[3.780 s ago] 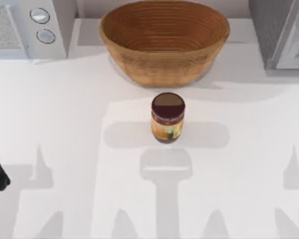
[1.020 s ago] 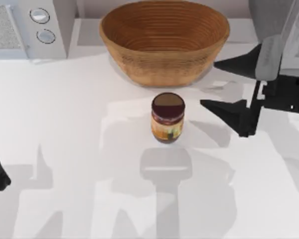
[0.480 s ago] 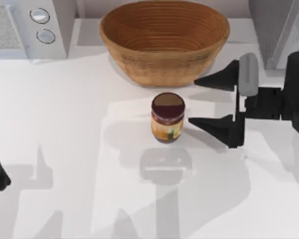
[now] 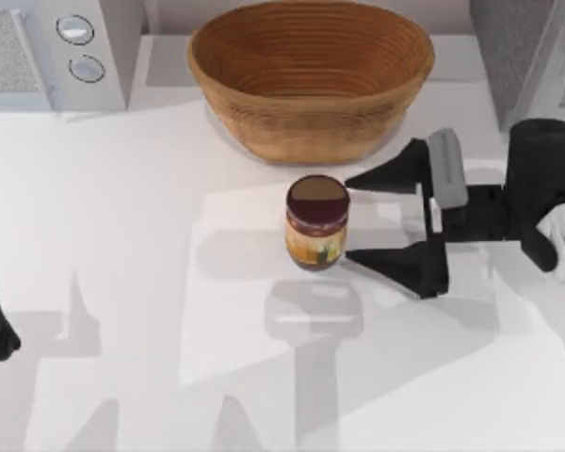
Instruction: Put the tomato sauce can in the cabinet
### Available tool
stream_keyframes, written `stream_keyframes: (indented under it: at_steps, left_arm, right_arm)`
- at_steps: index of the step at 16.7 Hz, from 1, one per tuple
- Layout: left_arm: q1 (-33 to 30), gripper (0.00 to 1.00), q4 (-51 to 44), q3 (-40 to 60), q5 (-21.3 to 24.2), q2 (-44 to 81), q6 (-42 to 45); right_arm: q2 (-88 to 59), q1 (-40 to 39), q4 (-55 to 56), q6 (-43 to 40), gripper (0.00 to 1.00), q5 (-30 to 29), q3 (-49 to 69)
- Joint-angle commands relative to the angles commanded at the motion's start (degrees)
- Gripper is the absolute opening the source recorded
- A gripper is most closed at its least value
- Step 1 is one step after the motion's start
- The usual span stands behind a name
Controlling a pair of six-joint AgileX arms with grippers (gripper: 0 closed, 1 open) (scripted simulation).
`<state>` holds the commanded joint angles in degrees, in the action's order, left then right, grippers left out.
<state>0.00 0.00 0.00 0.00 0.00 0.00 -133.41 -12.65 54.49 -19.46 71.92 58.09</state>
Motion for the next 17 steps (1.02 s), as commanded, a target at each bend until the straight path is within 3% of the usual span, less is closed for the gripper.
stream_keyframes:
  at_steps: [12,17]
  left_arm:
    - [0.00,1.00,0.00,0.00,0.00,0.00,0.00]
    - [0.00,1.00,0.00,0.00,0.00,0.00,0.00]
  right_arm:
    - [-4.30,0.34,0.98,-0.59,1.00,2.54,3.27]
    - [-6.97,-4.13,4.92,4.12,1.00,-1.59,6.54]
